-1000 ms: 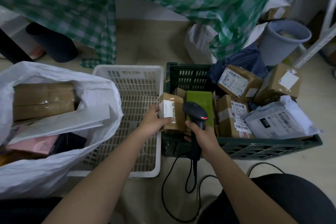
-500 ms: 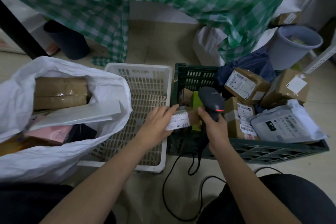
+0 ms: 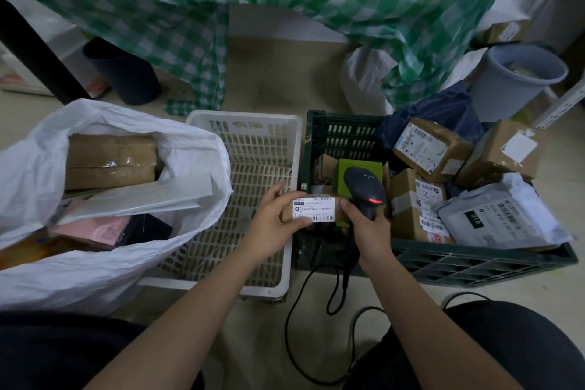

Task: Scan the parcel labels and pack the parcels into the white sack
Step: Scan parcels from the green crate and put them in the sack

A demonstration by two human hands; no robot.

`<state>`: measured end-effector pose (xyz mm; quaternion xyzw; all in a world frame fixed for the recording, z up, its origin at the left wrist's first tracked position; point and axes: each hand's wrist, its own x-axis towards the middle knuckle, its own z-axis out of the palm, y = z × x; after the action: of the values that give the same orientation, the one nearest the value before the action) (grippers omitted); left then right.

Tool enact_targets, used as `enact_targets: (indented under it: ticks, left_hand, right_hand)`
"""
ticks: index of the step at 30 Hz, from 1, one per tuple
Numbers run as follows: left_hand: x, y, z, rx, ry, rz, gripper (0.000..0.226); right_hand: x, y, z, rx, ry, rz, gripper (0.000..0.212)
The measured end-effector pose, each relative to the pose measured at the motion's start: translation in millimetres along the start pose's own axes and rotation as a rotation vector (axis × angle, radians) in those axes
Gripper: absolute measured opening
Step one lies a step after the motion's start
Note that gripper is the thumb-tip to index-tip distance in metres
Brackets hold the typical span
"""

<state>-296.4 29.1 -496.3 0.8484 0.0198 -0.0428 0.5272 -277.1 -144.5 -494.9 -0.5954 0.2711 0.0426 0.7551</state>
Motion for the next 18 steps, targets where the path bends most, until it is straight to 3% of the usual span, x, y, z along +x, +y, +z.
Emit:
enact_targets:
  ticks: [3, 7, 10, 13, 18]
  left_hand:
    - [0, 6, -2, -0.006, -0.039, -0.054, 0.040]
    - [3, 5, -10, -0.180, -0.098, -0.286, 0.091]
    - [3, -8, -16, -0.177, -0.181, -0.371, 0.082]
    - [-6, -16, -20, -0.110, -0.123, -0.308, 0.065]
    - [-22, -8, -40, 0.066, 0.011, -0.049, 0.091]
  right_hand:
    - [3, 0, -2, 0.001, -0.013, 0.015, 0.016]
    - [5, 1, -6, -0.024, -0.037, 0.030, 0.015]
    - [4, 1, -10, -0.049, -0.050, 0.031, 0.015]
    - [-2, 2, -14, -0.147, -0.085, 0.025, 0.018]
    - [-28, -6, -18, -0.344, -0.207, -0.047, 0.017]
